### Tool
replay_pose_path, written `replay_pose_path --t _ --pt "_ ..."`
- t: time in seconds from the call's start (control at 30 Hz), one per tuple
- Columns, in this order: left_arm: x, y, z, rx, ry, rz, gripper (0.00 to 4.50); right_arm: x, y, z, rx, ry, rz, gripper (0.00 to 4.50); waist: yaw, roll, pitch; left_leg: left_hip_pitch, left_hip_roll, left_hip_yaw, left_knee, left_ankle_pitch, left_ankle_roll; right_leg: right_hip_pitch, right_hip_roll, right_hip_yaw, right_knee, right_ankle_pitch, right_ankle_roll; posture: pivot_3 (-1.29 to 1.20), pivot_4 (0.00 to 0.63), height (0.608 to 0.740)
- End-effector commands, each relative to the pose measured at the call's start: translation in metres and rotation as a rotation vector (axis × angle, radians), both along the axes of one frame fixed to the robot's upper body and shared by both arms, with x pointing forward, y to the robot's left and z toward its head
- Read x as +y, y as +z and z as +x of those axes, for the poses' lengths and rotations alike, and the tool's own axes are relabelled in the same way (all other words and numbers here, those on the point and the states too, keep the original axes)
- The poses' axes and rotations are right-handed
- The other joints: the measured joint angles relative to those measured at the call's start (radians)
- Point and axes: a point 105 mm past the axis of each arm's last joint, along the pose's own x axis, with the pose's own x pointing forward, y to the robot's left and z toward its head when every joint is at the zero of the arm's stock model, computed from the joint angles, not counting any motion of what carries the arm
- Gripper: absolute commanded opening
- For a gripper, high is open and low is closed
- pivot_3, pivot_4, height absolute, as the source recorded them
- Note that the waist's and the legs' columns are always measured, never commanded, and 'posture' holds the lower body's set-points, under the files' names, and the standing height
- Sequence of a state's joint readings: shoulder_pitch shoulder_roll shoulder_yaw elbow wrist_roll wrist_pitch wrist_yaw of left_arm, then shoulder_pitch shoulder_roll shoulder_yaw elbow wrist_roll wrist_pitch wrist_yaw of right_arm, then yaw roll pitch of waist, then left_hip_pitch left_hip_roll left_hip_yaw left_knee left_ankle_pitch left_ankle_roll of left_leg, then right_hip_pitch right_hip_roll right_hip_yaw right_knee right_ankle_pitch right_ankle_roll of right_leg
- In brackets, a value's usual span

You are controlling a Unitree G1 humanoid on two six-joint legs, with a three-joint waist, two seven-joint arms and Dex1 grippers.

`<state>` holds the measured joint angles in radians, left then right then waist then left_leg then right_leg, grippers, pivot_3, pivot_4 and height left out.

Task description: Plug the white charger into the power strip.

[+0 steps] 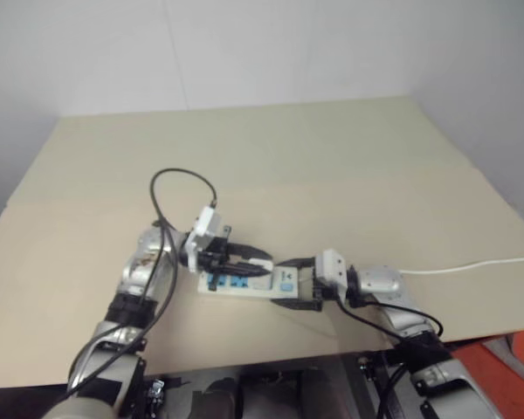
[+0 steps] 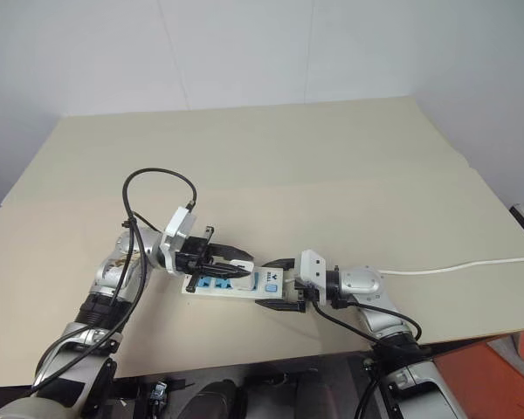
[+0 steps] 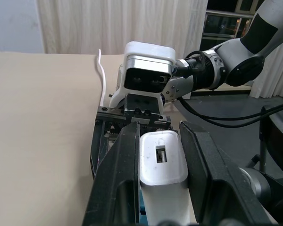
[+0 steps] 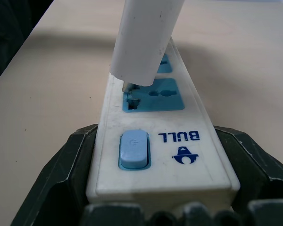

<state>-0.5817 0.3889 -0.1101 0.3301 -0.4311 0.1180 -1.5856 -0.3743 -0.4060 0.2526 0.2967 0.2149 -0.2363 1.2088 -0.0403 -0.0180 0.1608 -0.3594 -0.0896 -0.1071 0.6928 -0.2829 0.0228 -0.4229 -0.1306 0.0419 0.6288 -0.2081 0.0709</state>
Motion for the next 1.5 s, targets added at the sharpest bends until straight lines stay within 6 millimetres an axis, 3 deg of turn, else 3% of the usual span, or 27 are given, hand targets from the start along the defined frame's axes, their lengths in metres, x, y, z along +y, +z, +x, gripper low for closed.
replay_pose_path --t 0.03,0.97,1.27,1.4,1.5 --pt "-0.001 -0.003 0.002 -0.012 0.018 0.004 0.99 -0.001 -0.015 -0.006 0.032 0.013 -0.060 3.40 0.000 0.000 0.000 0.001 0.000 0.000 0.000 0.000 0.000 0.001 0.000 0.000 0.000 0.000 0.000 0.00 0.150 0.740" --pt "0.000 -0.025 -0.008 0.003 0.054 -0.019 0.99 -0.001 -0.015 -0.005 0.029 0.019 -0.060 3.40 0.001 0.000 -0.001 0.005 0.001 0.001 -0.002 -0.001 0.000 0.003 0.001 0.000 -0.001 0.000 0.000 0.00 0.150 0.740" --pt "0.005 -0.040 -0.008 0.005 0.082 0.009 0.99 -0.001 -0.015 -0.006 0.024 0.027 -0.061 3.40 0.001 0.000 -0.001 0.005 0.001 0.001 -0.002 -0.001 0.000 0.004 0.001 0.000 -0.001 0.000 0.000 0.00 0.150 0.740" --pt "0.007 -0.059 -0.013 -0.001 0.073 0.090 0.99 -0.002 -0.015 -0.006 0.023 0.027 -0.062 3.40 0.001 0.001 -0.005 0.006 0.001 0.001 -0.003 -0.001 0.000 0.004 0.001 0.000 -0.002 0.000 0.000 0.00 0.150 0.740" --pt "0.006 -0.057 -0.011 0.012 0.095 0.055 0.99 -0.003 -0.014 -0.007 0.019 0.028 -0.060 3.40 0.003 0.002 -0.011 0.007 0.001 0.001 -0.005 -0.001 0.000 0.005 0.001 0.000 -0.003 0.000 0.000 0.00 0.150 0.740"
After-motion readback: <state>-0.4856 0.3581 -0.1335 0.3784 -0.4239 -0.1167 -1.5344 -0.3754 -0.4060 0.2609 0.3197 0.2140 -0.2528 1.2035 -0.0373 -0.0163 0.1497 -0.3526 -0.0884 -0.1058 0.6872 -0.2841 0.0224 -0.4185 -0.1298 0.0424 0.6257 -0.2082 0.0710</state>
